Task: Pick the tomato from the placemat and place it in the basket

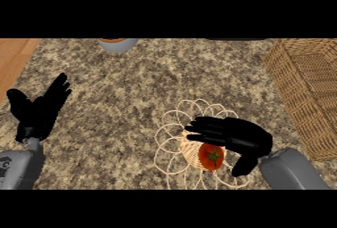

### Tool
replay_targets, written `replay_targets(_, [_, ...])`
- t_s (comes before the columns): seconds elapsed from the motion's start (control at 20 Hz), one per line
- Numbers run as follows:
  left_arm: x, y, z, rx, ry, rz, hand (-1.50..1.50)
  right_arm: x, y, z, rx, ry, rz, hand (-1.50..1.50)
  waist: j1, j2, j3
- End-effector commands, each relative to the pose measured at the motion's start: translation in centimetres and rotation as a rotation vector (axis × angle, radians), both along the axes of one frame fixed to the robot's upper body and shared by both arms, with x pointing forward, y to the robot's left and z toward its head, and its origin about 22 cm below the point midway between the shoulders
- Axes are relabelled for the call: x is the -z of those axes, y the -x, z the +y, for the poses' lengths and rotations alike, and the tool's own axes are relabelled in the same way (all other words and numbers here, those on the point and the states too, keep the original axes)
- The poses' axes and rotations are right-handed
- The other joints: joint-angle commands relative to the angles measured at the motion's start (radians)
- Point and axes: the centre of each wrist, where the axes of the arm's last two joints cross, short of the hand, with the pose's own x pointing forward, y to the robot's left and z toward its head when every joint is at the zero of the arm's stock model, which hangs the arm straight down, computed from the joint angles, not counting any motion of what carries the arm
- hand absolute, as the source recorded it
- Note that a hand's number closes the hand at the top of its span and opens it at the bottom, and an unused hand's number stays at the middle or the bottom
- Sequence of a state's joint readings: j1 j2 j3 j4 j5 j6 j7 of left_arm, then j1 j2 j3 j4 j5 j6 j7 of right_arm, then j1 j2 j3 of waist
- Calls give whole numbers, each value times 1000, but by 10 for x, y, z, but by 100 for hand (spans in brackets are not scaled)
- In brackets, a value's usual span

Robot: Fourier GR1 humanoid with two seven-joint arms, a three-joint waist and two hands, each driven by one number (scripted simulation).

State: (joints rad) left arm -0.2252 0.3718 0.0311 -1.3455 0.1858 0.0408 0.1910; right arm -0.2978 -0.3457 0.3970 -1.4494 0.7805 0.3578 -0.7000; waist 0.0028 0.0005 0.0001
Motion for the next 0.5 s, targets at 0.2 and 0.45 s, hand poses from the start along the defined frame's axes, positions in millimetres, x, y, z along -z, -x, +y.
replay_targets(0.2, [-10, -10, -4, 5, -19, 1, 0, 29, 5, -18, -36, 18, 0, -150, -5, 0, 0])
replay_targets(0.45, [2, 5, -7, 11, -3, 3, 0, 23, -8, -24, -75, -19, 49, -150, -1, 0, 0])
